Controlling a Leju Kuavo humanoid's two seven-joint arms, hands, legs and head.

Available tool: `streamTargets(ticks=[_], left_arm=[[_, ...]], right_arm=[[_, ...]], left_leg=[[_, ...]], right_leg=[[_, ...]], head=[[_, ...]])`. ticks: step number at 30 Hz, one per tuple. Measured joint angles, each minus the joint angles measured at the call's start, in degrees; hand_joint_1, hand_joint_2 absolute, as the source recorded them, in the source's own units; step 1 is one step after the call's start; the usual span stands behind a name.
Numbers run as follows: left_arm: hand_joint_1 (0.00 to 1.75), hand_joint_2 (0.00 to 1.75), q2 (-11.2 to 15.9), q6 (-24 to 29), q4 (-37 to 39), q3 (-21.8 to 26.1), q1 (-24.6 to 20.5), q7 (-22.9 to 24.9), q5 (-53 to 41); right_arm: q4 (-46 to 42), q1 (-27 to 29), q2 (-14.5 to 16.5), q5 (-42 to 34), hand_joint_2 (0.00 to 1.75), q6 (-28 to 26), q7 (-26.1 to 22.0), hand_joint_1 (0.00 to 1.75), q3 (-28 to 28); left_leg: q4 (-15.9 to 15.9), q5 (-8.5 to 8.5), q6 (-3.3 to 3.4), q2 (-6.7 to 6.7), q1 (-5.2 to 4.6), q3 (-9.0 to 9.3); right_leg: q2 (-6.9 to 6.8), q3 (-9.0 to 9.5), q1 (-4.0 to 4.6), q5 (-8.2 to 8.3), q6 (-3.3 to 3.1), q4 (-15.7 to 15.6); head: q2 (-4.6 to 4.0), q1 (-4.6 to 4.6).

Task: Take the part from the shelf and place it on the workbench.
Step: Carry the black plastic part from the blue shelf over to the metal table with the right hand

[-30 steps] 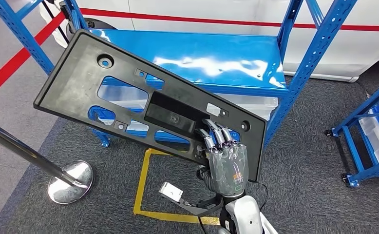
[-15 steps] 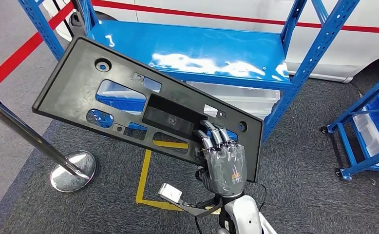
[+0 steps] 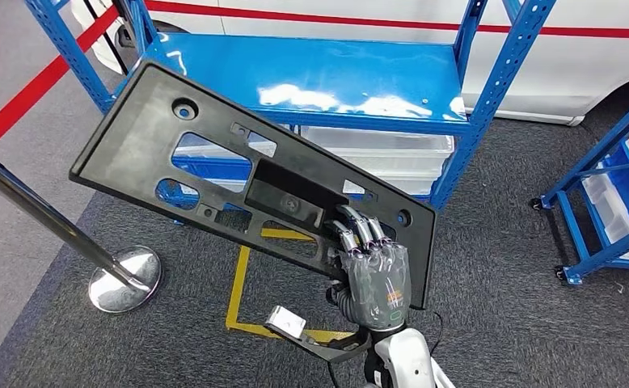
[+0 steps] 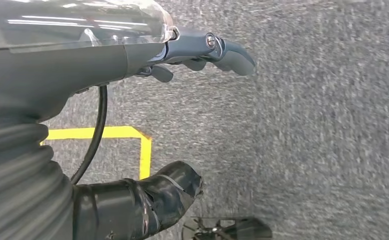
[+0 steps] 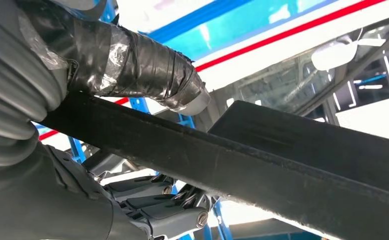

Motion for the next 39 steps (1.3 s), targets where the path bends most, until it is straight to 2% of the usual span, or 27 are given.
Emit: streamTargets(ticks=[2,3,4,7,9,10,12,13,14,15,16,18,19,20,22,24,26,28,29,30,31,32,34,35,38,39], left_arm=[[0.0,1.75,0.1,0.0,0.0,0.0,0.0,0.0,0.0],[0.0,1.75,0.2,0.0,0.0,0.0,0.0,0.0,0.0],[0.0,1.75,0.2,0.1,0.0,0.0,0.0,0.0,0.0],[0.0,1.75,0.2,0.2,0.0,0.0,0.1,0.1,0.0],[0.0,1.75,0.2,0.3,0.0,0.0,0.0,0.2,0.0],[0.0,1.75,0.2,0.3,0.0,0.0,0.0,0.2,0.0],[0.0,1.75,0.3,0.4,0.0,0.0,0.1,0.2,0.0],[0.0,1.75,0.3,0.5,0.0,0.0,0.1,0.2,0.0],[0.0,1.75,0.3,0.5,0.0,0.0,0.1,0.3,0.0],[0.0,1.75,0.3,0.6,0.0,0.0,0.2,0.3,0.0],[0.0,1.75,0.3,0.7,0.0,0.0,0.1,0.3,0.0],[0.0,1.75,0.3,0.7,0.0,0.0,0.1,0.3,0.0],[0.0,1.75,0.3,0.7,0.0,0.0,0.1,0.3,0.0],[0.0,1.75,0.2,0.7,0.0,0.0,0.1,0.3,0.0],[0.0,1.75,0.2,0.7,0.0,0.0,0.1,0.4,0.0],[0.0,1.75,0.2,0.7,0.0,0.0,0.1,0.4,0.0],[0.0,1.75,0.3,0.7,0.0,0.0,0.2,0.4,0.0],[0.0,1.75,0.3,0.7,0.0,0.0,0.2,0.4,0.0],[0.0,1.75,0.3,0.7,0.0,0.0,0.3,0.4,0.0],[0.0,1.75,0.3,0.7,0.0,0.0,0.3,0.4,0.1],[0.0,1.75,0.3,0.7,0.0,0.0,0.3,0.4,0.1],[0.0,1.75,0.3,0.7,0.0,0.0,0.3,0.4,0.1],[0.0,1.75,0.3,0.7,0.0,0.0,0.3,0.4,0.2],[0.0,1.75,0.3,0.8,0.0,0.0,0.3,0.4,0.2],[0.0,1.75,0.3,0.8,0.0,0.0,0.3,0.4,0.3],[0.0,1.75,0.3,0.8,0.0,0.0,0.3,0.4,0.3]], right_arm=[[0.1,0.2,0.0,-0.1,1.75,0.0,-0.1,1.75,0.0],[0.1,0.2,0.0,-0.2,1.75,0.0,-0.2,1.75,0.0],[0.1,0.2,0.0,-0.4,1.75,0.0,-0.2,1.75,0.0],[0.1,0.2,0.0,-1.2,1.75,0.0,-0.4,1.75,-0.1],[0.0,0.3,0.0,-1.7,1.75,0.0,-0.4,1.75,-0.3],[0.0,0.3,0.0,-1.9,1.75,0.0,-0.5,1.75,-0.4],[0.0,0.5,-0.1,-2.2,1.75,0.0,-0.6,1.75,-0.7],[0.0,0.6,-0.1,-2.4,1.75,0.0,-0.6,1.75,-0.9],[0.0,0.8,-0.1,-2.5,1.75,0.0,-0.6,1.75,-1.0],[0.0,1.0,-0.2,-2.6,1.75,0.0,-0.6,1.75,-1.1],[0.0,1.1,-0.2,-2.7,1.75,0.0,-0.6,1.75,-1.2],[0.0,1.1,-0.2,-2.7,1.75,-0.1,-0.7,1.75,-1.4],[-0.1,1.1,-0.2,-2.8,1.75,-0.1,-0.7,1.75,-1.5],[-0.2,1.3,-0.3,-2.8,1.75,-0.2,-0.7,1.75,-1.6],[-0.4,1.8,-0.3,-2.9,1.75,-0.3,-0.7,1.75,-2.0],[-0.7,2.3,-0.3,-2.9,1.75,-0.4,-0.7,1.75,-2.5],[-1.0,2.6,-0.3,-3.0,1.75,-0.7,-0.7,1.75,-2.9],[-1.1,3.0,-0.3,-3.1,1.75,-1.0,-0.7,1.75,-3.3],[-1.1,3.3,-0.3,-3.1,1.75,-1.1,-0.7,1.75,-3.5],[-1.1,3.6,-0.4,-3.2,1.75,-1.1,-0.6,1.75,-3.8],[-1.2,3.9,-0.4,-3.3,1.75,-1.2,-0.6,1.75,-4.0],[-1.4,4.2,-0.4,-3.4,1.75,-1.2,-0.6,1.75,-4.3],[-1.8,4.6,-0.4,-3.5,1.75,-1.3,-0.5,1.75,-5.0],[-2.0,4.7,-0.4,-3.5,1.75,-1.4,-0.5,1.75,-5.4],[-2.6,5.3,-0.5,-3.6,1.75,-1.5,-0.5,1.75,-6.2],[-2.7,5.5,-0.5,-3.6,1.75,-1.6,-0.5,1.75,-6.4]], left_leg=[[-7.5,3.25,0.01,-0.02,0.17,4.51],[-11.1,4.17,0.17,-0.11,0.08,6.58],[-13.5,4.53,0.43,-0.19,-0.04,7.89],[-15.2,4.53,1.58,-0.3,-0.25,8.3],[-15.7,5.01,2.66,-0.15,-0.11,8.21],[-15.9,5.24,3.18,-0.06,-0.04,8.15],[-15.9,5.41,3.72,0.05,-0.26,7.83],[-15.8,5.45,3.78,0.07,-0.35,7.67],[-15.7,5.48,3.81,0.09,-0.42,7.53],[-15.5,5.47,3.82,0.09,-0.46,7.45],[-15.3,5.41,3.77,0.09,-0.49,7.4],[-14.7,5.17,3.5,0.1,-0.63,7.19],[-14.4,5.1,3.27,0.12,-0.72,6.96],[-14.2,5.08,3.01,0.16,-0.8,6.72],[-14.1,5.23,2.46,0.24,-0.82,6.47],[-13.1,4.29,1.87,0.2,-0.71,6.03],[-8.2,1.05,1.28,0.11,-0.54,3.93],[-0.8,-2.37,0.82,0.1,-0.44,0.87],[1.3,-2.86,0.7,0.1,-0.41,0.06],[1.2,-2.18,0.67,0.1,-0.37,0.3],[-1.1,-0.55,0.72,0.09,-0.33,1.61],[-5.1,1.52,0.88,0.0,-0.29,3.69],[-12.1,3.79,1.3,-0.45,-0.43,7.27],[-13.8,4.04,1.53,-0.64,-0.55,8.02],[-14.8,4.34,2.5,-0.6,-0.63,8.04],[-15.2,4.65,2.96,-0.48,-0.52,8.07]], right_leg=[[0.03,-0.11,-0.09,0.06,0.25,0.2],[0.04,-0.23,-0.06,0.11,0.49,0.3],[0.05,-0.35,-0.02,0.2,0.79,0.4],[0.09,-0.67,0.09,0.6,1.82,0.3],[0.17,-1.36,0.09,-0.6,2.33,1.7],[0.22,-2.33,0.09,-2.13,2.46,3.9],[0.29,-5.54,0.03,-5.94,2.53,11.2],[0.29,-6.96,0.03,-7.1,2.57,14.4],[0.29,-7.63,0.03,-7.24,2.57,16.1],[0.28,-7.19,0.03,-6.23,2.5,15.5],[0.26,-5.74,0.03,-4.39,2.35,12.8],[0.13,-2.03,0.21,-1.25,1.87,5.2],[0.09,-0.93,0.36,-0.56,1.67,2.7],[0.09,-0.53,0.51,-0.48,1.54,1.5],[0.22,-0.74,0.56,-0.41,1.28,1.3],[0.25,-0.71,0.26,0.0,0.69,0.8],[0.2,-0.77,0.05,0.34,0.19,0.5],[0.22,-0.98,0.08,0.45,0.04,0.5],[0.24,-1.04,0.09,0.47,0.03,0.6],[0.29,-1.06,0.09,0.48,0.04,0.7],[0.35,-1.06,0.08,0.48,0.06,0.8],[0.43,-1.04,0.08,0.47,0.11,0.9],[0.59,-1.21,0.23,0.52,0.49,1.1],[0.67,-1.37,0.28,0.62,0.81,1.1],[0.8,-1.61,0.2,0.93,1.89,1.0],[0.78,-1.84,0.2,0.42,2.16,1.5]], head=[[0.0,0.01],[0.0,0.01],[0.0,0.02],[0.0,0.06],[0.0,0.11],[0.0,0.15],[0.0,0.16],[0.0,0.15],[0.0,0.15],[0.0,0.16],[0.0,0.15],[0.0,0.15],[0.0,0.14],[0.0,0.13],[0.0,0.1],[0.0,0.08],[0.0,0.05],[0.0,0.04],[0.0,0.04],[0.0,0.04],[0.0,0.04],[0.0,0.04],[0.0,0.05],[0.0,0.07],[0.0,0.09],[0.0,0.12]])
